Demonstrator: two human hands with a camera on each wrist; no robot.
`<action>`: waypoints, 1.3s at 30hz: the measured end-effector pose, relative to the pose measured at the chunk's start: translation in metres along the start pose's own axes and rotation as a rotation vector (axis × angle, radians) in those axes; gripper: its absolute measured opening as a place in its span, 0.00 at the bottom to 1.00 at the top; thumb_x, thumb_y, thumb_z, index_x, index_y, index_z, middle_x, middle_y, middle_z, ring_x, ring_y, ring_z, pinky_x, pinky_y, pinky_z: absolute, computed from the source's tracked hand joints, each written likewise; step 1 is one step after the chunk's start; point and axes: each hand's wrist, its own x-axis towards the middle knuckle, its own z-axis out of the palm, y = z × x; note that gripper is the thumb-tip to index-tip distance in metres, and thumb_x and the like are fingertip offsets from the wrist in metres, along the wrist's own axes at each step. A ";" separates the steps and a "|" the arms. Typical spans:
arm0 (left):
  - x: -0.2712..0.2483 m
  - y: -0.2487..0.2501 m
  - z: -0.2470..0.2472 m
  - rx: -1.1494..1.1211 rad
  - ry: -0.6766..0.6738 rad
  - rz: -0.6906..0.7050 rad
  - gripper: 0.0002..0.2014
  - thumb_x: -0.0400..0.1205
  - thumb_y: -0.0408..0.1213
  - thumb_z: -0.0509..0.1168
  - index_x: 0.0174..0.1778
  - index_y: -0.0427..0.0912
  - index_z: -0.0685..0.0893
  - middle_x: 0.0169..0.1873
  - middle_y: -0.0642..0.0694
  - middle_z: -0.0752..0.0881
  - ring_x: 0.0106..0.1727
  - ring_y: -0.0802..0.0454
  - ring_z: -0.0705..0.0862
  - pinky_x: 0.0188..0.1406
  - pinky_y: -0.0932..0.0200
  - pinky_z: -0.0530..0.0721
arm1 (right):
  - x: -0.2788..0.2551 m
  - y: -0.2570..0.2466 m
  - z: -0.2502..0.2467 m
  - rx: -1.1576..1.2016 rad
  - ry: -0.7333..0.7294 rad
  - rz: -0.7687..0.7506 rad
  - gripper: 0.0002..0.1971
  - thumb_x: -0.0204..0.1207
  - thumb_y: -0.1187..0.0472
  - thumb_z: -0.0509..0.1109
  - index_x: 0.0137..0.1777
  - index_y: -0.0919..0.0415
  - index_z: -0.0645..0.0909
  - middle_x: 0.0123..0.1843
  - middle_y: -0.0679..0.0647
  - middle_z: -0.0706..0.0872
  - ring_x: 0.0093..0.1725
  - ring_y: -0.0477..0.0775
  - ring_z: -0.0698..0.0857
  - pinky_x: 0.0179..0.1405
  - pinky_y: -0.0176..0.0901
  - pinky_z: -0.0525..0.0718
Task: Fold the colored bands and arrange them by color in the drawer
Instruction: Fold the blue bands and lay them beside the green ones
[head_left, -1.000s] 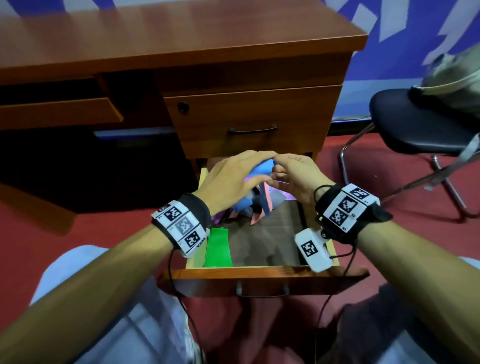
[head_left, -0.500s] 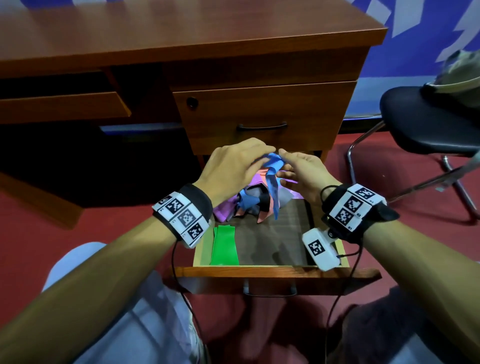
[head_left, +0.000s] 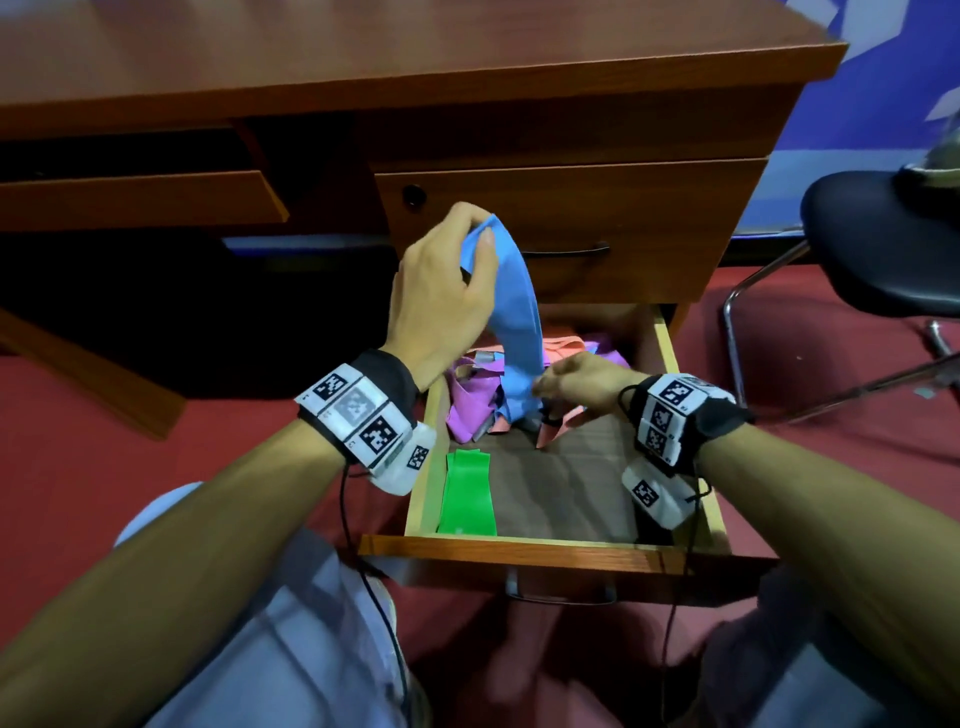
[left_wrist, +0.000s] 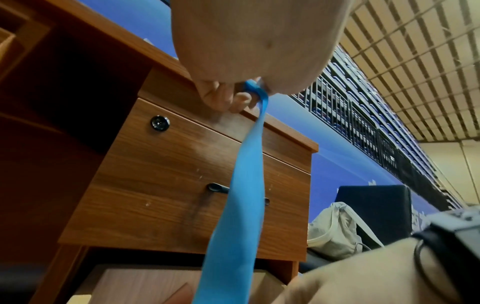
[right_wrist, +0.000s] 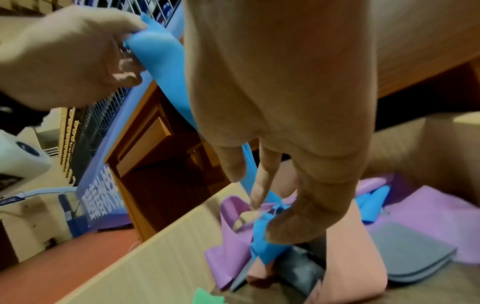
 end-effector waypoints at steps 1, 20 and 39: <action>0.001 -0.003 0.000 -0.018 0.031 -0.028 0.08 0.88 0.38 0.59 0.53 0.41 0.82 0.38 0.53 0.82 0.38 0.53 0.80 0.40 0.55 0.78 | 0.005 0.002 0.006 -0.016 -0.033 0.028 0.06 0.83 0.58 0.67 0.51 0.57 0.84 0.38 0.57 0.89 0.45 0.62 0.93 0.30 0.36 0.84; 0.002 -0.022 0.004 0.026 0.002 -0.208 0.07 0.89 0.39 0.58 0.53 0.46 0.81 0.33 0.57 0.79 0.32 0.58 0.80 0.26 0.68 0.70 | 0.032 0.018 0.035 0.627 0.006 0.112 0.04 0.80 0.73 0.69 0.47 0.67 0.85 0.46 0.61 0.88 0.43 0.56 0.88 0.44 0.44 0.90; 0.002 -0.024 0.015 0.013 -0.029 -0.247 0.07 0.89 0.39 0.58 0.52 0.45 0.82 0.35 0.54 0.82 0.36 0.54 0.83 0.34 0.52 0.81 | -0.023 -0.017 -0.055 1.003 0.222 -0.243 0.09 0.64 0.68 0.59 0.29 0.53 0.65 0.22 0.47 0.62 0.21 0.46 0.61 0.19 0.36 0.62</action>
